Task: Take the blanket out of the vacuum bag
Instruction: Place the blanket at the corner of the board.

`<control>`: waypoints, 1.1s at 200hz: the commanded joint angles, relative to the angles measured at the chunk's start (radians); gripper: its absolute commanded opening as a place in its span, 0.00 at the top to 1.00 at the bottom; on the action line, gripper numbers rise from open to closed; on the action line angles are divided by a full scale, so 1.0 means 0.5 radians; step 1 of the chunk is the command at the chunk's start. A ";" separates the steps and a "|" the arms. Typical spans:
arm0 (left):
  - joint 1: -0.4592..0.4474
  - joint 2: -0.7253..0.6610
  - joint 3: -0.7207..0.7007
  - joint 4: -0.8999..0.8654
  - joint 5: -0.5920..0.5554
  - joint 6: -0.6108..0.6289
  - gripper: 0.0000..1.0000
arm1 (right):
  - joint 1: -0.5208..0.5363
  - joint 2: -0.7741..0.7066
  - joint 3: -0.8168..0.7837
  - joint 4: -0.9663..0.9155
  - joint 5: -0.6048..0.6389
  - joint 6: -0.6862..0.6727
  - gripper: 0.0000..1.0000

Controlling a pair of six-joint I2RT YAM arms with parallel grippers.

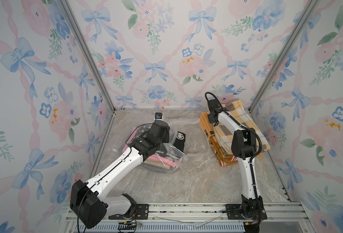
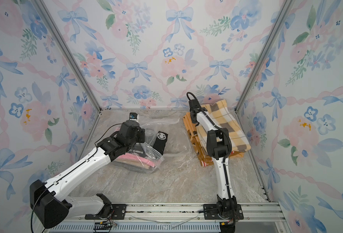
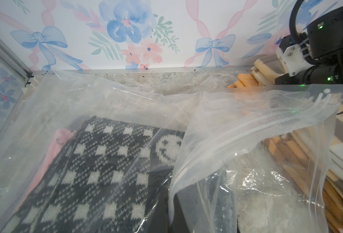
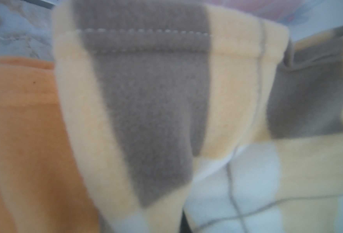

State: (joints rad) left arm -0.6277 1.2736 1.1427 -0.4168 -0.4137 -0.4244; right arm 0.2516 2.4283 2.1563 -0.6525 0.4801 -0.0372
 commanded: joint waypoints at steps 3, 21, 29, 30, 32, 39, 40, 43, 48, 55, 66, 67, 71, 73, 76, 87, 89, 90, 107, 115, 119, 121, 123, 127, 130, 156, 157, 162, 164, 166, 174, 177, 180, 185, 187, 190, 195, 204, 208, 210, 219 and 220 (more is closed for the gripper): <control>0.013 -0.029 -0.046 -0.032 0.015 -0.025 1.00 | 0.044 -0.116 -0.142 0.008 -0.107 0.036 1.00; 0.011 -0.041 -0.047 -0.034 0.035 -0.035 1.00 | 0.037 -0.285 -0.307 0.152 -0.113 0.034 1.00; 0.011 -0.049 -0.053 -0.032 0.037 -0.042 1.00 | 0.037 -0.362 -0.384 0.214 -0.127 0.026 1.00; 0.012 -0.049 -0.056 -0.032 0.036 -0.043 1.00 | 0.037 -0.373 -0.392 0.224 -0.128 0.026 1.00; 0.011 -0.051 -0.057 -0.031 0.037 -0.045 1.00 | 0.037 -0.392 -0.415 0.239 -0.131 0.025 1.00; 0.013 -0.061 -0.064 -0.030 0.039 -0.050 1.00 | 0.037 -0.460 -0.478 0.288 -0.153 0.021 1.00; 0.013 -0.063 -0.064 -0.031 0.039 -0.052 1.00 | 0.038 -0.471 -0.487 0.295 -0.158 0.021 1.00; 0.013 -0.066 -0.064 -0.031 0.040 -0.053 1.00 | 0.037 -0.497 -0.509 0.312 -0.174 0.021 1.00; 0.010 -0.072 -0.070 -0.029 0.042 -0.058 1.00 | 0.037 -0.542 -0.547 0.342 -0.189 0.021 1.00; 0.010 -0.077 -0.073 -0.032 0.041 -0.061 1.00 | 0.040 -0.593 -0.591 0.372 -0.207 0.021 1.00; 0.008 -0.083 -0.080 -0.031 0.041 -0.068 1.00 | 0.043 -0.674 -0.642 0.400 -0.219 0.022 1.00; 0.009 -0.084 -0.080 -0.031 0.040 -0.068 1.00 | 0.043 -0.679 -0.646 0.403 -0.220 0.022 1.00; 0.009 -0.083 -0.081 -0.031 0.041 -0.068 1.00 | 0.043 -0.701 -0.661 0.408 -0.229 0.019 1.00; 0.009 -0.083 -0.079 -0.030 0.042 -0.068 1.00 | 0.043 -0.711 -0.664 0.411 -0.234 0.016 1.00; 0.010 -0.084 -0.080 -0.031 0.041 -0.070 1.00 | 0.041 -0.724 -0.675 0.411 -0.242 0.014 1.00; 0.009 -0.084 -0.079 -0.031 0.044 -0.072 1.00 | 0.046 -0.765 -0.696 0.411 -0.275 0.003 1.00; 0.007 -0.084 -0.078 -0.031 0.043 -0.074 1.00 | 0.048 -0.771 -0.698 0.410 -0.283 0.002 1.00; 0.007 -0.084 -0.079 -0.031 0.044 -0.076 1.00 | 0.048 -0.774 -0.700 0.410 -0.289 0.000 1.00; 0.001 -0.080 -0.074 -0.029 0.042 -0.078 1.00 | 0.062 -0.792 -0.721 0.409 -0.330 -0.016 1.00; 0.003 -0.076 -0.073 -0.031 0.042 -0.081 1.00 | 0.071 -0.795 -0.733 0.406 -0.359 -0.026 1.00; -0.002 -0.074 -0.073 -0.031 0.040 -0.081 1.00 | 0.079 -0.793 -0.737 0.406 -0.388 -0.034 1.00; 0.000 -0.074 -0.073 -0.028 0.039 -0.079 1.00 | 0.083 -0.792 -0.739 0.405 -0.403 -0.035 1.00; -0.002 -0.073 -0.073 -0.031 0.039 -0.079 1.00 | 0.087 -0.792 -0.745 0.403 -0.414 -0.037 1.00; -0.001 -0.070 -0.073 -0.029 0.037 -0.079 1.00 | 0.092 -0.786 -0.747 0.400 -0.439 -0.041 1.00; 0.000 -0.066 -0.073 -0.027 0.039 -0.081 1.00 | 0.096 -0.781 -0.750 0.396 -0.457 -0.046 1.00; -0.004 -0.051 -0.073 -0.024 0.039 -0.085 1.00 | 0.125 -0.634 -0.702 0.258 -0.598 0.002 1.00; -0.005 -0.051 -0.073 -0.025 0.039 -0.086 1.00 | 0.125 -0.625 -0.699 0.251 -0.607 0.004 0.99; -0.003 -0.048 -0.073 -0.024 0.038 -0.087 1.00 | 0.130 -0.584 -0.684 0.216 -0.640 0.023 0.98; -0.002 -0.047 -0.073 -0.023 0.039 -0.087 1.00 | 0.132 -0.566 -0.680 0.207 -0.647 0.030 0.97; -0.002 -0.044 -0.073 -0.023 0.039 -0.087 1.00 | 0.139 -0.551 -0.676 0.202 -0.651 0.037 0.96; -0.004 -0.038 -0.072 -0.019 0.041 -0.083 1.00 | 0.154 -0.494 -0.679 0.192 -0.667 0.047 0.85; -0.003 -0.034 -0.071 -0.019 0.040 -0.081 1.00 | 0.163 -0.478 -0.682 0.191 -0.671 0.047 0.78; -0.004 -0.032 -0.066 -0.019 0.040 -0.079 1.00 | 0.171 -0.462 -0.685 0.191 -0.670 0.046 0.71; -0.003 -0.027 -0.064 -0.018 0.040 -0.075 1.00 | 0.183 -0.436 -0.692 0.192 -0.657 0.046 0.59; -0.002 -0.026 -0.064 -0.019 0.042 -0.073 1.00 | 0.190 -0.430 -0.695 0.192 -0.653 0.044 0.56; -0.002 -0.023 -0.062 -0.018 0.044 -0.071 1.00 | 0.198 -0.417 -0.702 0.195 -0.646 0.042 0.53; -0.003 -0.018 -0.058 -0.019 0.043 -0.071 1.00 | 0.208 -0.401 -0.707 0.200 -0.642 0.037 0.50; -0.005 -0.013 -0.052 -0.019 0.045 -0.069 1.00 | 0.221 -0.368 -0.711 0.198 -0.633 0.034 0.40; -0.003 -0.015 -0.049 -0.018 0.045 -0.066 1.00 | 0.224 -0.355 -0.711 0.197 -0.626 0.038 0.34; -0.002 -0.014 -0.047 -0.017 0.045 -0.068 1.00 | 0.227 -0.348 -0.711 0.193 -0.620 0.043 0.31; -0.004 -0.013 -0.046 -0.017 0.047 -0.068 1.00 | 0.227 -0.325 -0.696 0.176 -0.614 0.073 0.19; -0.003 -0.013 -0.046 -0.018 0.047 -0.069 1.00 | 0.225 -0.322 -0.691 0.170 -0.614 0.073 0.18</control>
State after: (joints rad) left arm -0.6281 1.2541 1.1191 -0.4164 -0.4030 -0.4511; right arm 0.3462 2.2223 1.8015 -0.5037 0.2127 -0.0338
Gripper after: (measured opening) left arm 0.048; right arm 0.713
